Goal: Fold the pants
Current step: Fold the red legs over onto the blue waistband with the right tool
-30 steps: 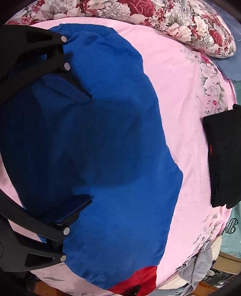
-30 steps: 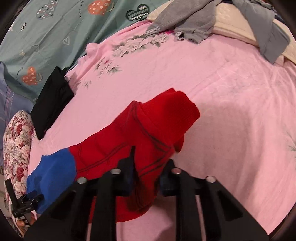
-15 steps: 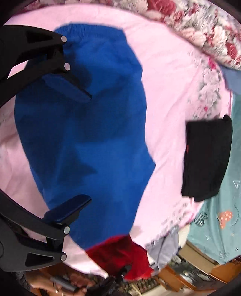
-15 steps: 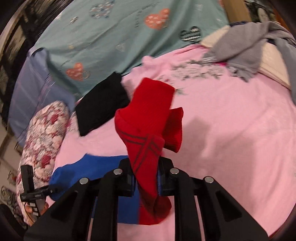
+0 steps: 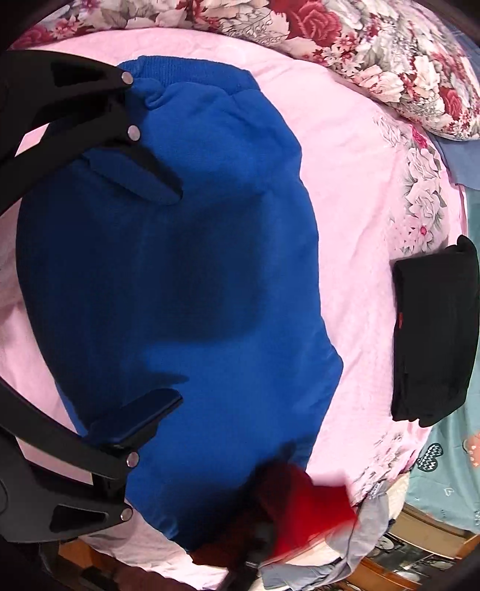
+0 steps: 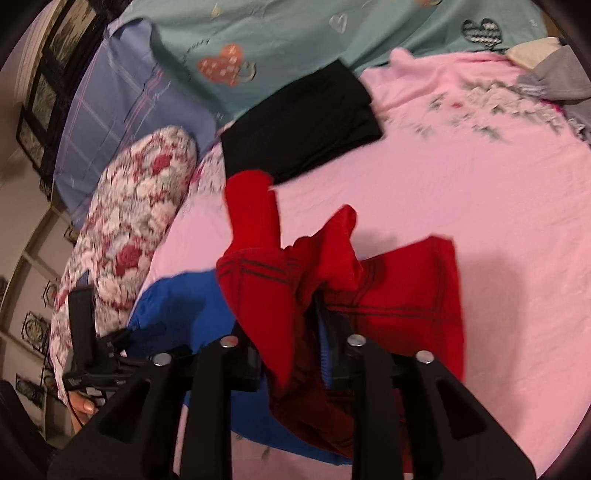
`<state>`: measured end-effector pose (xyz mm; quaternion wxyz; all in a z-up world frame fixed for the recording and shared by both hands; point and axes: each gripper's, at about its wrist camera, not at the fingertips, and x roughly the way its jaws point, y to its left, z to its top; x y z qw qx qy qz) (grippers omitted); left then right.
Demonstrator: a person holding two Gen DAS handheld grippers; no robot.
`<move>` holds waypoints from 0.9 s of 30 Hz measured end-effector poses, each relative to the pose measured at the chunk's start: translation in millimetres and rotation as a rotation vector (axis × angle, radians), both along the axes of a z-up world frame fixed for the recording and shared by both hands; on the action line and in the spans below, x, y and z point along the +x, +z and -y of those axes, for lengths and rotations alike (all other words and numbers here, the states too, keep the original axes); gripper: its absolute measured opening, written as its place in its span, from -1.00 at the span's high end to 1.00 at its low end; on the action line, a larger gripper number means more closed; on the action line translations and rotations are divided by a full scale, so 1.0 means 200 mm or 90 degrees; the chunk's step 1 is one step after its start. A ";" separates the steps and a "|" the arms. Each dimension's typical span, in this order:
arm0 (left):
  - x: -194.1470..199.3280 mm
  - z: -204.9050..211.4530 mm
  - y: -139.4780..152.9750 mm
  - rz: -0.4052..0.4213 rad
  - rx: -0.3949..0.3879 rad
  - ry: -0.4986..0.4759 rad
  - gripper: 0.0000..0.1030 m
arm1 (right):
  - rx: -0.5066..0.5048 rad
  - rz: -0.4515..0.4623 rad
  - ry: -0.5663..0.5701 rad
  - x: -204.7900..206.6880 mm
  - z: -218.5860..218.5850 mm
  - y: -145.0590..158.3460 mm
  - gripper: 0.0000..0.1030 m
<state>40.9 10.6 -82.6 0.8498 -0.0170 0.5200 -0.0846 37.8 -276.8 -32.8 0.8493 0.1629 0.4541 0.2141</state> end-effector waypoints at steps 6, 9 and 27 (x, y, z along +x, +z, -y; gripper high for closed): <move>0.00 -0.04 0.02 -0.011 -0.020 0.009 -0.96 | 0.067 -0.075 0.081 0.00 0.00 -0.07 -0.14; 0.02 -0.05 0.04 -0.021 -0.035 0.019 -0.96 | 0.139 -0.097 0.093 -0.01 0.09 -0.04 -0.27; 0.15 0.21 0.18 -0.034 -0.098 -0.022 -0.96 | 0.050 -0.062 0.196 0.04 -0.07 -0.15 0.61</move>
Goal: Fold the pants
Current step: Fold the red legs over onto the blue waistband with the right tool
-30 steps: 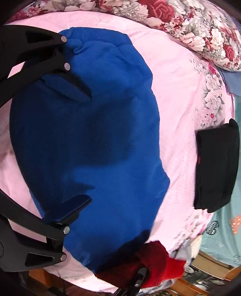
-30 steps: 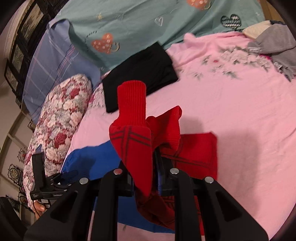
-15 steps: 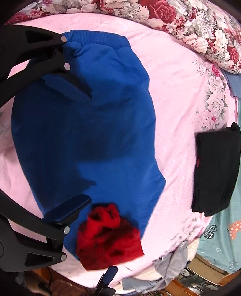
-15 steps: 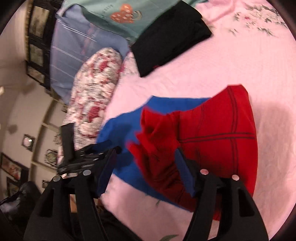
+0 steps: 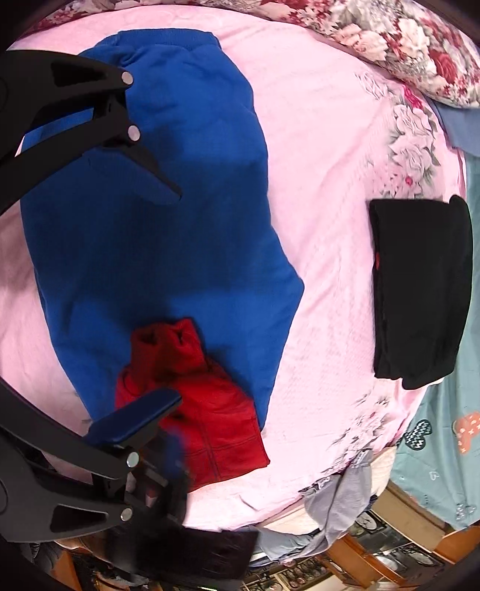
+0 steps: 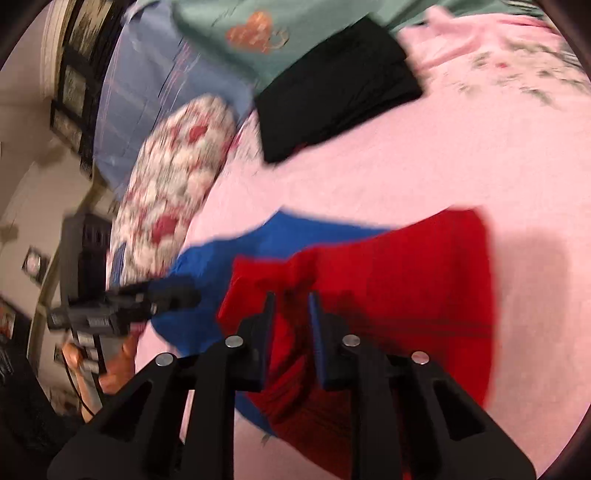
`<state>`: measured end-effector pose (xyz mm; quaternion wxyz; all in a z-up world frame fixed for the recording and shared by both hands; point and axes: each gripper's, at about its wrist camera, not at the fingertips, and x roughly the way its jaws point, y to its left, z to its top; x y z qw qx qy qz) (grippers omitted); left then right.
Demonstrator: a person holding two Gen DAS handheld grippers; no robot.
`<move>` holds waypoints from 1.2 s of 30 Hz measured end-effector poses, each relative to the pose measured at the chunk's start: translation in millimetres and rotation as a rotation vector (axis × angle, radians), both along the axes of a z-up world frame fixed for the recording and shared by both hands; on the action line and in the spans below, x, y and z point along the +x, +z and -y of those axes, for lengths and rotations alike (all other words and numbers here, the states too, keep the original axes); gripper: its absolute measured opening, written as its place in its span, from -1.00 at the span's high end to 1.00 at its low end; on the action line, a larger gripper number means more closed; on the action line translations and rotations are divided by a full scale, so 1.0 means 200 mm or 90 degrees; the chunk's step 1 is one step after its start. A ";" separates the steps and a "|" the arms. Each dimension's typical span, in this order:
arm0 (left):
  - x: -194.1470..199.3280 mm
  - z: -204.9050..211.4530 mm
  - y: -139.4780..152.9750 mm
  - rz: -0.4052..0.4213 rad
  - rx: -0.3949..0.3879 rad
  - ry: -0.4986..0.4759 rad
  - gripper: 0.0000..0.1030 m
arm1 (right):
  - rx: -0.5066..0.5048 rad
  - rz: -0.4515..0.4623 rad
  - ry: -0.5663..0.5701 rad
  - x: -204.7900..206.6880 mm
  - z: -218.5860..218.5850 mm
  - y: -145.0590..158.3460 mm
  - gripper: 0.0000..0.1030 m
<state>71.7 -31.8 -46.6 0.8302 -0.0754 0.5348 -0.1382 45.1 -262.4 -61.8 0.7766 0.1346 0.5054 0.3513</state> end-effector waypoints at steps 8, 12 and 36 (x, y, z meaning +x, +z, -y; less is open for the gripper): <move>0.03 0.09 0.00 -0.024 -0.020 -0.006 -0.96 | 0.001 0.044 0.018 -0.05 0.10 0.12 0.28; 0.04 0.17 -0.02 -0.041 -0.041 -0.029 -0.96 | -0.025 0.082 -0.128 -0.04 0.36 0.16 0.02; 0.00 0.42 -0.14 -0.100 0.009 -0.086 0.36 | -0.047 0.007 -0.211 0.05 0.45 -0.08 -0.14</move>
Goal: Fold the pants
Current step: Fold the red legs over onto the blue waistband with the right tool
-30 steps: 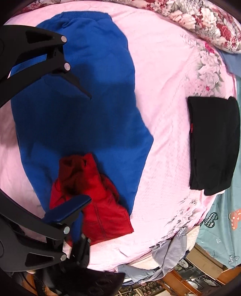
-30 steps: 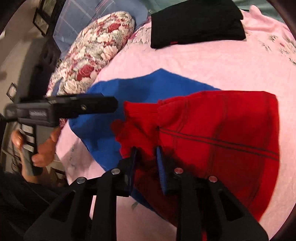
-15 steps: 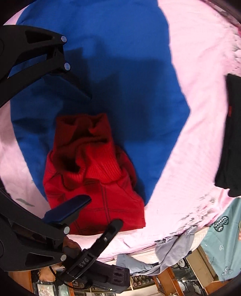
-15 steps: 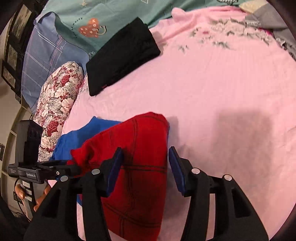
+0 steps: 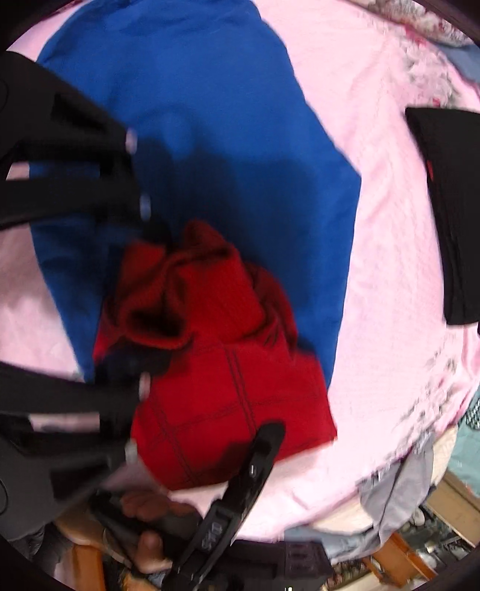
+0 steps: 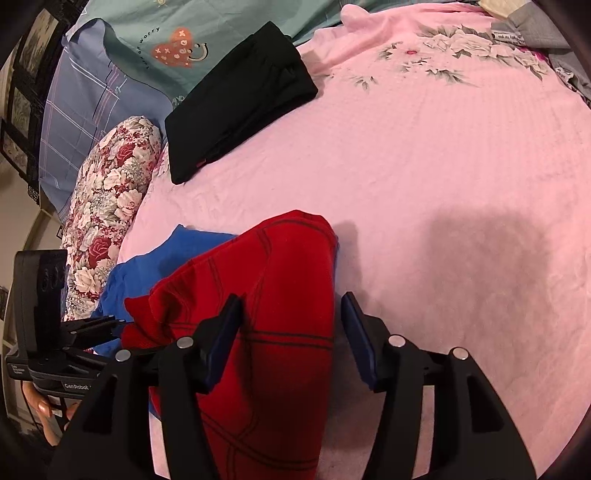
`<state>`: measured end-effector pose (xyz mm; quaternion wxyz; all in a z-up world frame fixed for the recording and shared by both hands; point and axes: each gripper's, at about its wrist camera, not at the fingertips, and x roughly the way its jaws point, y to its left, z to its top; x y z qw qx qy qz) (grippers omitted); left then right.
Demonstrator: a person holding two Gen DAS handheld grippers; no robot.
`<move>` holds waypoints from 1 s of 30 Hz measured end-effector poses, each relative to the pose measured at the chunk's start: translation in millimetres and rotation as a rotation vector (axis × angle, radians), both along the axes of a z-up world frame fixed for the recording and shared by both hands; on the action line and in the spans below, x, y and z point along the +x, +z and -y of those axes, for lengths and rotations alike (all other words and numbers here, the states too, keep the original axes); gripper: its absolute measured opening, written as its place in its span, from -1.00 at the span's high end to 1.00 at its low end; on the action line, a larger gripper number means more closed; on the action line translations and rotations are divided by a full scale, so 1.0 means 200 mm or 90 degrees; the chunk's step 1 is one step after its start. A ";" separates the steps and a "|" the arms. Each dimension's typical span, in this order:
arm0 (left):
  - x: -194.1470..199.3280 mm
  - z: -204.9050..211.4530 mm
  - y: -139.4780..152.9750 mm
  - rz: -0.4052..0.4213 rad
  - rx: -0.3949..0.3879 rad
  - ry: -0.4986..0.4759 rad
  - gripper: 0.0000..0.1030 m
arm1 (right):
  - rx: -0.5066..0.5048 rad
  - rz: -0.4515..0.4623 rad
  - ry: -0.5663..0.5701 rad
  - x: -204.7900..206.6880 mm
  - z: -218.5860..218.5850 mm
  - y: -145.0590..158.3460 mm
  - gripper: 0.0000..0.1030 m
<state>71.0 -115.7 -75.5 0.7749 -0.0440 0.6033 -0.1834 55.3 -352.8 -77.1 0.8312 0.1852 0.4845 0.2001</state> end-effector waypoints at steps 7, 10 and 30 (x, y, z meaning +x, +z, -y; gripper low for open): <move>-0.04 -0.01 0.16 0.107 0.013 -0.010 0.43 | 0.022 0.000 -0.006 -0.01 0.03 0.00 -0.16; 0.03 -0.08 0.12 0.097 0.034 0.022 0.39 | 0.029 0.013 -0.016 -0.02 0.05 0.02 -0.22; 0.17 -0.39 -0.05 0.022 -0.019 0.170 -0.71 | -0.106 0.049 0.022 0.15 -0.10 0.04 0.67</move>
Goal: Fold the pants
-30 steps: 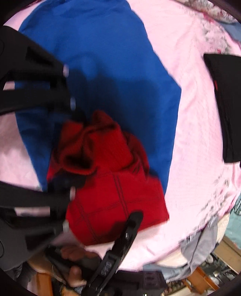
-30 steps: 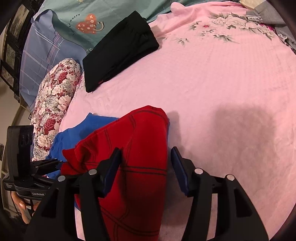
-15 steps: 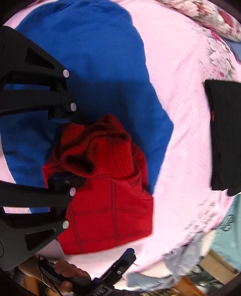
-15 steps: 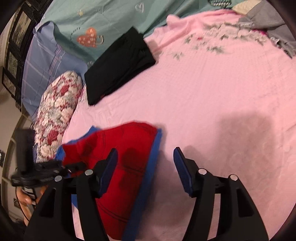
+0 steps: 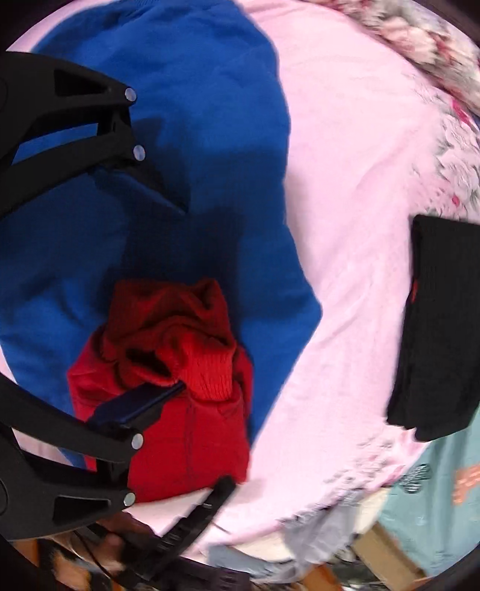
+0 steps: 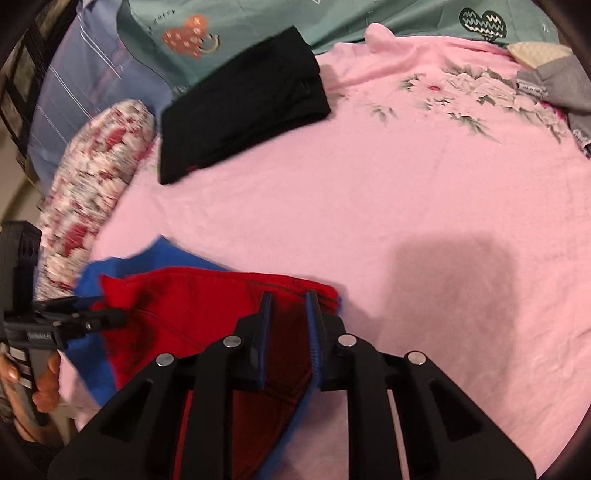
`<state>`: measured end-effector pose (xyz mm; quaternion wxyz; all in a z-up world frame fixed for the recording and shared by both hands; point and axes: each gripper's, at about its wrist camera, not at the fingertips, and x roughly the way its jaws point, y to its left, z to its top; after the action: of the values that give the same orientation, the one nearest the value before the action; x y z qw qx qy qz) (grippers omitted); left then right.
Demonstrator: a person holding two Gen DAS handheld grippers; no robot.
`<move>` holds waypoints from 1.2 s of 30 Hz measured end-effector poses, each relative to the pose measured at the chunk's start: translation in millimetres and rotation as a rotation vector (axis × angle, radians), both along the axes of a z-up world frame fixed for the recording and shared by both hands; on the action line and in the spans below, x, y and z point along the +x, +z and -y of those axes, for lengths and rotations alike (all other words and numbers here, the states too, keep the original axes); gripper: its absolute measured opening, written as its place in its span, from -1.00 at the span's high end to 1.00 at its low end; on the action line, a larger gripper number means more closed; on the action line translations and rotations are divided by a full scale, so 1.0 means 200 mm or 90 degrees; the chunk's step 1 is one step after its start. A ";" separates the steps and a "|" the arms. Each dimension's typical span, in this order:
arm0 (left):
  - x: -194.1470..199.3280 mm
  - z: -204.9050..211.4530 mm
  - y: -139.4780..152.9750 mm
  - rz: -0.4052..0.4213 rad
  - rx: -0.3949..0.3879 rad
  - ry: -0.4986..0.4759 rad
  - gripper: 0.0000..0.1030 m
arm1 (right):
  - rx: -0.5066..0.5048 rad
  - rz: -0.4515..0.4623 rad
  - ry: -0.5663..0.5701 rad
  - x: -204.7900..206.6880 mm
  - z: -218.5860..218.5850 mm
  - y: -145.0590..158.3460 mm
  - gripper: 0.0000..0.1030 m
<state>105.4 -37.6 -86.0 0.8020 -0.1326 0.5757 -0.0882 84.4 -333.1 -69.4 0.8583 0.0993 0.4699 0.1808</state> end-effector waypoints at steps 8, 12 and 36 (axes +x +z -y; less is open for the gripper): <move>-0.07 -0.03 0.04 0.003 -0.010 -0.012 -0.69 | 0.078 -0.001 0.109 -0.32 0.00 0.11 0.65; -0.08 -0.04 0.00 0.010 -0.007 -0.002 -0.73 | 0.014 -0.022 0.137 -0.42 -0.07 0.01 0.64; -0.47 -0.60 0.26 0.076 -0.136 0.154 -0.76 | 0.062 0.038 0.025 -0.36 -0.10 0.21 -0.12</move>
<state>11.3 82.8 -34.8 0.8208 -0.2795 0.4946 -0.0595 12.0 -313.5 -27.7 0.8623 0.1262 0.4367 0.2229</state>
